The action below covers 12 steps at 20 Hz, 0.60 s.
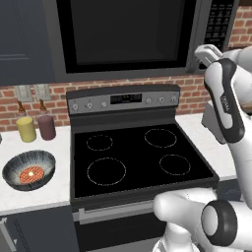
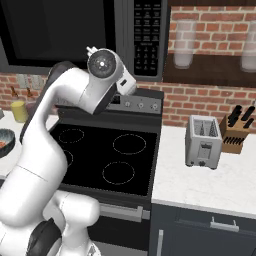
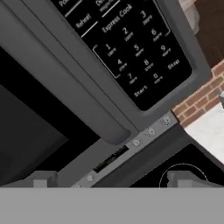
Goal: Open the microwave, place the bowl with waffle inside the microwave, then close the microwave door and turn it on.
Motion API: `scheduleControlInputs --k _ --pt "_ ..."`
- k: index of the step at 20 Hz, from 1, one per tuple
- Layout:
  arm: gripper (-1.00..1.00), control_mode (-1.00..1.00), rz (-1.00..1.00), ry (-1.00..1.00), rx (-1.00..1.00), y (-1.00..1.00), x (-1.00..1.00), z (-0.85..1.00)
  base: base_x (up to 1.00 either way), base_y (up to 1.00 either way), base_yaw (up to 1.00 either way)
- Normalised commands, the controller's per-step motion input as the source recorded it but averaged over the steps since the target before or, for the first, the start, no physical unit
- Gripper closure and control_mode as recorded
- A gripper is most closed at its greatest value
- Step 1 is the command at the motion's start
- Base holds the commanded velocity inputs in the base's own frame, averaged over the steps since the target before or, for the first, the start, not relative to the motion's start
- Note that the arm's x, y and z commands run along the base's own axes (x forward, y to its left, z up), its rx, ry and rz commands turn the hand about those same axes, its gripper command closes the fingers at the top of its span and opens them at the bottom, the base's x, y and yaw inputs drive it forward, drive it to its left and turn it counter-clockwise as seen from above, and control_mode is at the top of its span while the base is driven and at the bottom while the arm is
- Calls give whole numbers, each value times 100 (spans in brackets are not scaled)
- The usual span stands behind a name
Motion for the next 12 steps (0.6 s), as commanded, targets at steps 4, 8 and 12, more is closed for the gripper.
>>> scheduleControlInputs --k 4,8,12 --pt "-100 -100 12 -11 -11 0 60 -12 0 0 0" --pt "-100 -100 12 -10 -10 0 57 -2 0 0 0" --pt "-100 -100 6 -3 -5 0 39 1 0 0 0"
